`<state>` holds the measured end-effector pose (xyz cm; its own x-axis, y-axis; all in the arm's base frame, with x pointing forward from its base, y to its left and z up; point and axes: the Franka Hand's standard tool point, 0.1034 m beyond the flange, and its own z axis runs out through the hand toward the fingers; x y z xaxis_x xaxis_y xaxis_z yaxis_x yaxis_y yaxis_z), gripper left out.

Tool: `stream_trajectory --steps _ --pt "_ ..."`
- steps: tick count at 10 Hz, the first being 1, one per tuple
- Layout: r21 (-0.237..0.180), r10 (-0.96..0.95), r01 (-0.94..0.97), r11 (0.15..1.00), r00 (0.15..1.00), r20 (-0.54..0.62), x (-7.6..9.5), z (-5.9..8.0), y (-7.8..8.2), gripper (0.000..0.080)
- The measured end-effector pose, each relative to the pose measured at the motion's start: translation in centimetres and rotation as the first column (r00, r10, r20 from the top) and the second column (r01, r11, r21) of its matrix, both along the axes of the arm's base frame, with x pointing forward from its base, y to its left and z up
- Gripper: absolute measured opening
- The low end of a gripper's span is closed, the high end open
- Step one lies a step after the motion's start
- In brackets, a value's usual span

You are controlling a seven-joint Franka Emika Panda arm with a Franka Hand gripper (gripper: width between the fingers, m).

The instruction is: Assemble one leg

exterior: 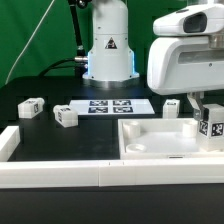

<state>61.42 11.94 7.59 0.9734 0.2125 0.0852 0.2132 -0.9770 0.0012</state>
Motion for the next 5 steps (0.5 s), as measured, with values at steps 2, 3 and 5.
stream_trajectory --steps 2,3,5 --pt "0.017 -0.226 0.226 0.974 0.974 -0.007 -0.08 -0.02 0.22 0.0290" --pt "0.025 -0.338 0.338 0.941 0.941 -0.010 -0.07 -0.01 0.18 0.0290" --pt "0.049 -0.566 0.566 0.823 0.824 -0.017 -0.07 -0.08 0.06 0.0290"
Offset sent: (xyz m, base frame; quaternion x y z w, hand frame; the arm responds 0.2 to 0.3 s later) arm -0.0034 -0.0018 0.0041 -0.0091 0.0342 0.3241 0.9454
